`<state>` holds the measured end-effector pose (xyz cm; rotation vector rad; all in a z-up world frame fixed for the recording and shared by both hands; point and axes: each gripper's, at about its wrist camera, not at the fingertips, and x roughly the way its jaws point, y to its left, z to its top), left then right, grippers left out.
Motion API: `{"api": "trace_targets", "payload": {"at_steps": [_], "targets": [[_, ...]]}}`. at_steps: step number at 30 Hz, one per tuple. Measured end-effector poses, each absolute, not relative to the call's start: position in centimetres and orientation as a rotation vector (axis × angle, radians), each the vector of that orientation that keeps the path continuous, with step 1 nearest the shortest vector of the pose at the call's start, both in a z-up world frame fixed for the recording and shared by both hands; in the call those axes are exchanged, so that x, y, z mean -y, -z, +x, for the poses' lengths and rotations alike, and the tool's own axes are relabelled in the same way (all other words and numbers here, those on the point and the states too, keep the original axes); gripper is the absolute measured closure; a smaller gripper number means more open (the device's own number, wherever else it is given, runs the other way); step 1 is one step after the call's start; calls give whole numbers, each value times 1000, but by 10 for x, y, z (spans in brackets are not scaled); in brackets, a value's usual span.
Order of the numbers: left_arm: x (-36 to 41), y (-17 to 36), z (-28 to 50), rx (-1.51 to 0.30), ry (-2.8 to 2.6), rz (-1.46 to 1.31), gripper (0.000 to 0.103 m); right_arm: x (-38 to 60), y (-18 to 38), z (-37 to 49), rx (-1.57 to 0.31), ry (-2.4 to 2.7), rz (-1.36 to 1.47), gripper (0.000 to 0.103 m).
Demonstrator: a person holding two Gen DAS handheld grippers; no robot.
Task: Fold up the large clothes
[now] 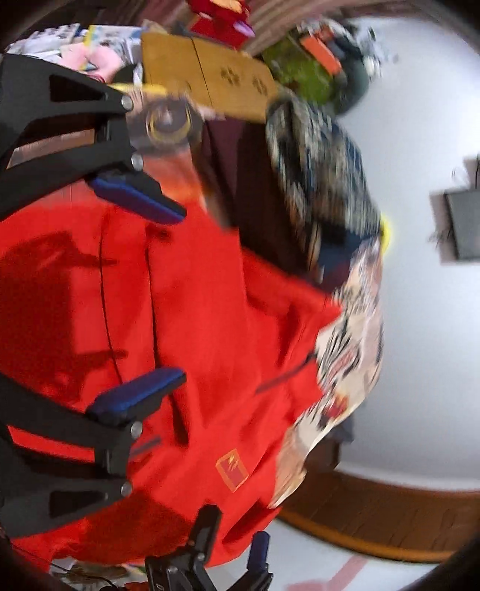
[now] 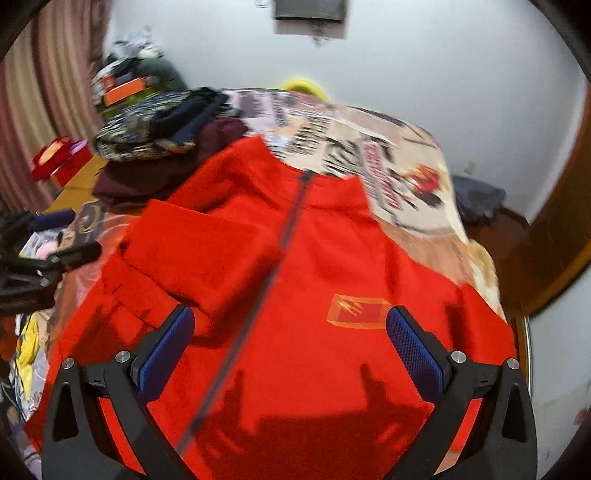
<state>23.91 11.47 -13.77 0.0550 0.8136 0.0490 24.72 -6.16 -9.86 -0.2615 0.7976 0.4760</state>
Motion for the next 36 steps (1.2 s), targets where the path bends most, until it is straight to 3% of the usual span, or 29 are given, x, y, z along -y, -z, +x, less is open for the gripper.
{"api": "trace_targets", "payload": {"at_steps": [5, 14, 20, 23, 26, 28, 36], "targets": [[-169, 144, 217, -808, -168, 71, 15, 1, 106, 249, -803, -584, -352, 0], [-211, 204, 212, -939, -203, 66, 15, -101, 158, 260, -906, -712, -489, 2], [-220, 237, 218, -1013, -191, 33, 15, -145, 199, 274, -987, -705, -575, 15], [-222, 249, 223, -1039, -190, 28, 15, -154, 210, 275, -948, -679, -637, 28], [-224, 260, 230, -1061, -181, 2, 15, -153, 207, 274, -875, -678, -651, 61], [-224, 267, 235, -1078, -179, -13, 15, -148, 199, 273, -864, -691, -613, 96], [-210, 282, 251, -1087, -214, 67, 12, -103, 136, 269, -737, -673, -451, 97]]}}
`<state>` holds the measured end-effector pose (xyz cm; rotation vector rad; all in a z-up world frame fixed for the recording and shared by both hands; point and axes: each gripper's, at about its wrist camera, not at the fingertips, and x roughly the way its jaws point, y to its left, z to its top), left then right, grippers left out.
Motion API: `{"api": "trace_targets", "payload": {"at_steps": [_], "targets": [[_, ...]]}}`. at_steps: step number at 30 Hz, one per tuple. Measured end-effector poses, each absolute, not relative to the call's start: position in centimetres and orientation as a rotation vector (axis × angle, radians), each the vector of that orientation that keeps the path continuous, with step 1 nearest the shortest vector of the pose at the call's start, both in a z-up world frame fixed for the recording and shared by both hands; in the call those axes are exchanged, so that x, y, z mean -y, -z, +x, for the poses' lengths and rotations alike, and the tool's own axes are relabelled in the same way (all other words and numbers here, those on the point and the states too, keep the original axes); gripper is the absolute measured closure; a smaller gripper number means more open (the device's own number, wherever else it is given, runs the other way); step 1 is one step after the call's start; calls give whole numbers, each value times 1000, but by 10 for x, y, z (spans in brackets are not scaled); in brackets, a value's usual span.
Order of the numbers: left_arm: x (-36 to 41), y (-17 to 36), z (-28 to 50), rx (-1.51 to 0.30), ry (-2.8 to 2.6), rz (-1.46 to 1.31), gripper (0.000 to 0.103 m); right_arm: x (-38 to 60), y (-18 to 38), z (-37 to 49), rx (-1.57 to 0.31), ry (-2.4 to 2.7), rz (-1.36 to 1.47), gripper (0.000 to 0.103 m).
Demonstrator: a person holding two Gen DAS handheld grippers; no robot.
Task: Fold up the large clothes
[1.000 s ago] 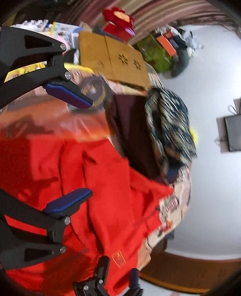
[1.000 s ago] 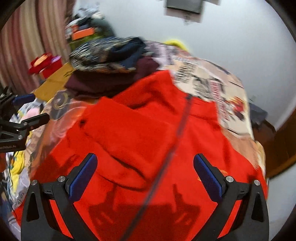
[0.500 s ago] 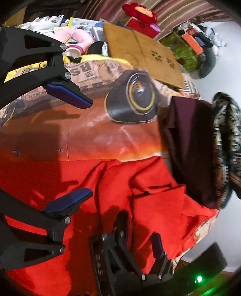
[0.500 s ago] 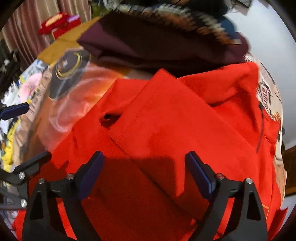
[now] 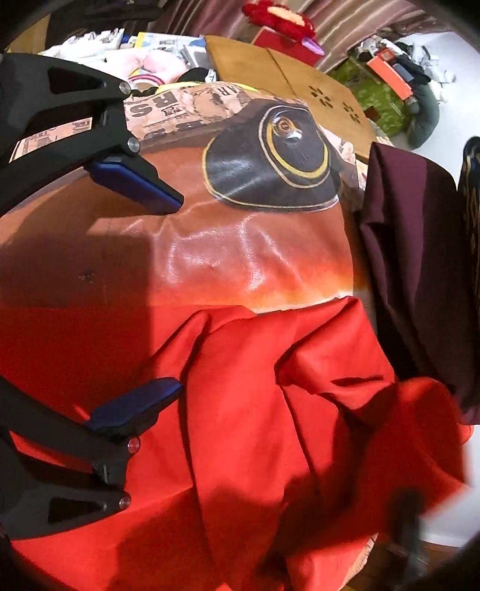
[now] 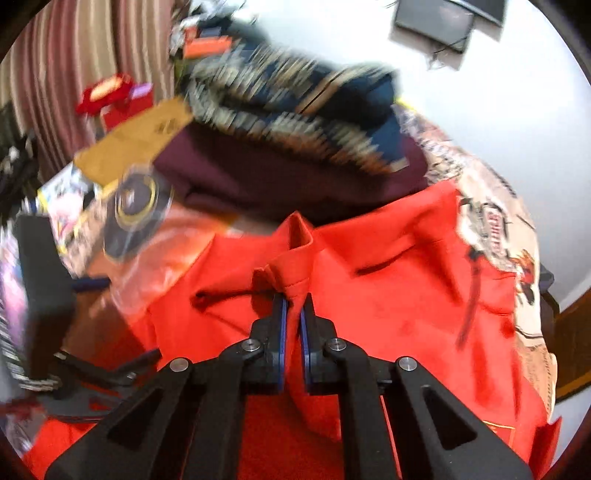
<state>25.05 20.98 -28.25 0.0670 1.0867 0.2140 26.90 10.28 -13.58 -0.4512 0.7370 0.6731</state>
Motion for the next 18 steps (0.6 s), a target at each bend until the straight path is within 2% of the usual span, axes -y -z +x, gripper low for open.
{"api": "trace_targets", "payload": {"at_steps": [9, 13, 18], "targets": [[-211, 281, 265, -1086, -285, 53, 12, 1, 48, 284, -610, -509, -202, 98], [-211, 283, 267, -1082, -329, 53, 12, 44, 38, 286, -603, -415, -121, 98], [-214, 284, 271, -1084, -373, 58, 12, 98, 62, 285, -683, -325, -57, 98]]}}
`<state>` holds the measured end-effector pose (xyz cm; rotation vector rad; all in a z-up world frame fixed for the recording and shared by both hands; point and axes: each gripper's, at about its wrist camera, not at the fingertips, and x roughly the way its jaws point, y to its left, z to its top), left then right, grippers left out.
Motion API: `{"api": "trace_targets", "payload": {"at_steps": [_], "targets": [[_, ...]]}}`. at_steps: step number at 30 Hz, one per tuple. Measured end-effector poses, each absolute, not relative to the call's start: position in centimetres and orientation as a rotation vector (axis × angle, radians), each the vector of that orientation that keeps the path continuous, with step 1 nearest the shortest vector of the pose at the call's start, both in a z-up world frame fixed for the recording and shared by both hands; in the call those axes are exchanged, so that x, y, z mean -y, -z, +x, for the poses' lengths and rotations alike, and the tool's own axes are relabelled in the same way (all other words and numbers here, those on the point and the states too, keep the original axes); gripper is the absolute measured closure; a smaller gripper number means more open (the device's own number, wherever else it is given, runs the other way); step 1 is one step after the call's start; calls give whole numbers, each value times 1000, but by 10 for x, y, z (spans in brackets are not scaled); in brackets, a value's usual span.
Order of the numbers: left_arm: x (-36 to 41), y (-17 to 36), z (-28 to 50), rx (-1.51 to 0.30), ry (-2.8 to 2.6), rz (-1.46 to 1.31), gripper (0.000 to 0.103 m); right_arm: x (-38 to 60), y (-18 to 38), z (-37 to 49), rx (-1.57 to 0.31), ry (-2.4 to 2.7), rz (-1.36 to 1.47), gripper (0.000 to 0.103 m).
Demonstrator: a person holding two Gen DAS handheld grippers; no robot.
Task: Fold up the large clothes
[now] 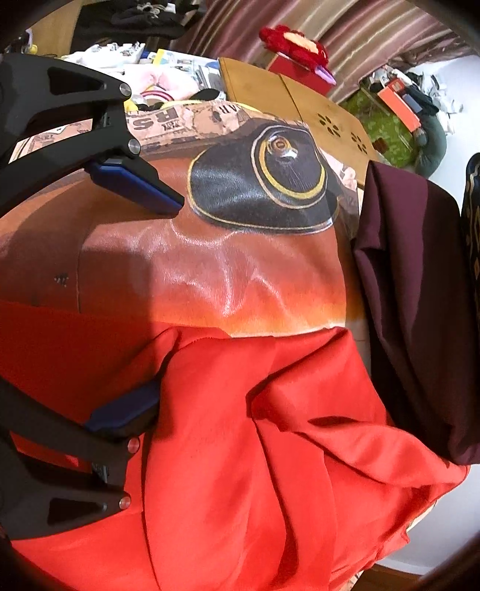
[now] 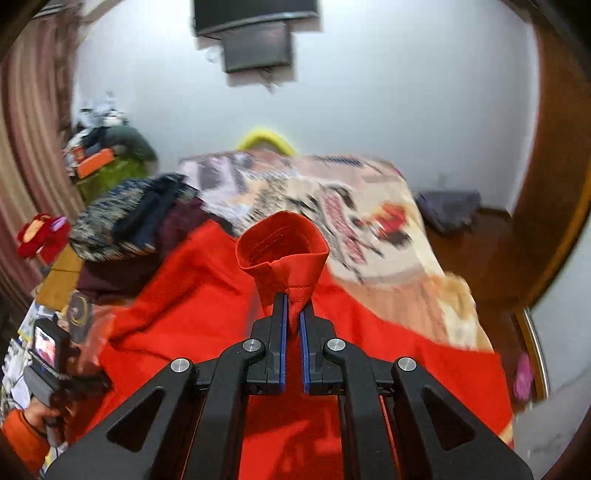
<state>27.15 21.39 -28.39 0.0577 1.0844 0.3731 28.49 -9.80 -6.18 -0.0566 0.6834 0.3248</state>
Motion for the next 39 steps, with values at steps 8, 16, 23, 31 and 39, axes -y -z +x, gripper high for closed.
{"api": "trace_targets", "payload": {"at_steps": [8, 16, 23, 31, 39], "targets": [[-228, 280, 271, -1090, -411, 1, 12, 169, 110, 278, -860, -247, 67, 98], [-229, 276, 269, -1097, -434, -5, 12, 206, 131, 256, -941, -248, 134, 93], [-217, 255, 256, -1086, -392, 3, 12, 226, 116, 239, -881, -239, 131, 75], [-178, 189, 247, -962, -290, 14, 12, 271, 86, 230, -778, -181, 215, 45], [-113, 147, 265, -880, -110, -26, 12, 323, 94, 237, -782, -101, 335, 39]]}}
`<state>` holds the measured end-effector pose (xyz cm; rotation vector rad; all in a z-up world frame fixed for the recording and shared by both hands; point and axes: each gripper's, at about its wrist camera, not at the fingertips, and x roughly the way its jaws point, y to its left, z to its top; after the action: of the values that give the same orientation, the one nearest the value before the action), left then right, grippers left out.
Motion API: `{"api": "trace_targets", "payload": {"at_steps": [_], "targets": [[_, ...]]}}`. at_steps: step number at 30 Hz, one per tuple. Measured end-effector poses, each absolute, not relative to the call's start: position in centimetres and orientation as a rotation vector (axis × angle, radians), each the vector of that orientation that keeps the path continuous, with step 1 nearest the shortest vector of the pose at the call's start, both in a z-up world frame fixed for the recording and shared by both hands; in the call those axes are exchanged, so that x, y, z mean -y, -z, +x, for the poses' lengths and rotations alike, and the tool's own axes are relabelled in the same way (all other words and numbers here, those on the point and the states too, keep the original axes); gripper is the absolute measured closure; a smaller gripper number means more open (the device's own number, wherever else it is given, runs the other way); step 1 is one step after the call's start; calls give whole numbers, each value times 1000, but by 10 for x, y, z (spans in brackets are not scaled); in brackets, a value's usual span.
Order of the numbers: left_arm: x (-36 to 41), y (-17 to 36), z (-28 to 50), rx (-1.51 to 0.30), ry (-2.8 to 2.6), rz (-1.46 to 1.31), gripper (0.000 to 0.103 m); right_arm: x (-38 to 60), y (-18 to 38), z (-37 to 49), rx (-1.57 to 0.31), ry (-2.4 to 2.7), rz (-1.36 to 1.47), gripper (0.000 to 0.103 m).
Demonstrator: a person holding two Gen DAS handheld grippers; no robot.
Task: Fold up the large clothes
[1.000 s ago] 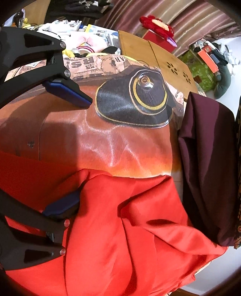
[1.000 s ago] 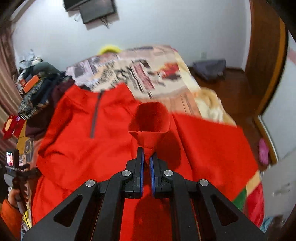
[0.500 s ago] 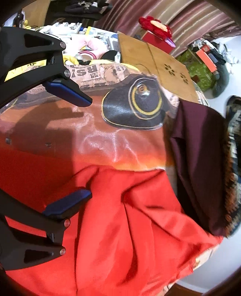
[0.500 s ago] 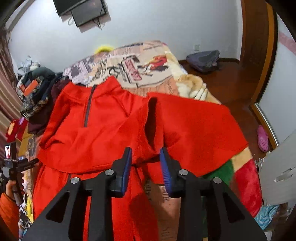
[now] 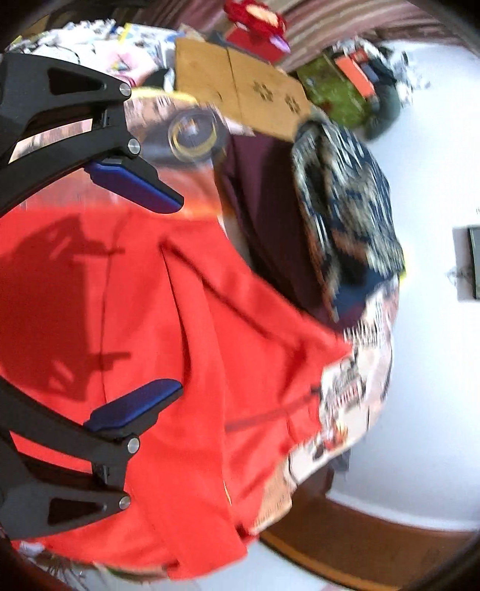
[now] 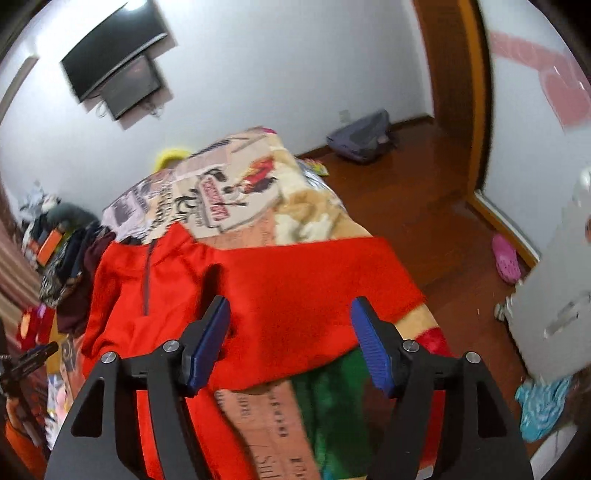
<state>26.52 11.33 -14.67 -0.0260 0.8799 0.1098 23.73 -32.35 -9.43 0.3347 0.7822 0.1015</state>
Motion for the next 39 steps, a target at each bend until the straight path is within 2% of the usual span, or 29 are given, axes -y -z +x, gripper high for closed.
{"api": "trace_targets", "payload": {"at_steps": [13, 20, 23, 25, 26, 27, 31, 39], "targets": [[-15, 202, 312, -1029, 85, 31, 12, 371, 185, 277, -994, -45, 585, 39], [7, 232, 323, -1082, 113, 50, 12, 380, 203, 307, -989, -26, 669, 40], [8, 241, 327, -1105, 106, 34, 12, 379, 207, 315, -971, 30, 637, 57], [9, 249, 329, -1120, 97, 34, 12, 381, 207, 319, -956, 64, 625, 75], [10, 253, 329, -1129, 94, 36, 12, 384, 207, 321, -950, 75, 626, 81], [10, 255, 327, -1134, 94, 35, 12, 387, 205, 322, -942, 86, 626, 94], [7, 257, 327, -1135, 93, 10, 12, 399, 174, 312, -826, 151, 583, 98], [2, 257, 327, -1132, 75, -1, 11, 396, 86, 273, -590, 171, 425, 98]]}}
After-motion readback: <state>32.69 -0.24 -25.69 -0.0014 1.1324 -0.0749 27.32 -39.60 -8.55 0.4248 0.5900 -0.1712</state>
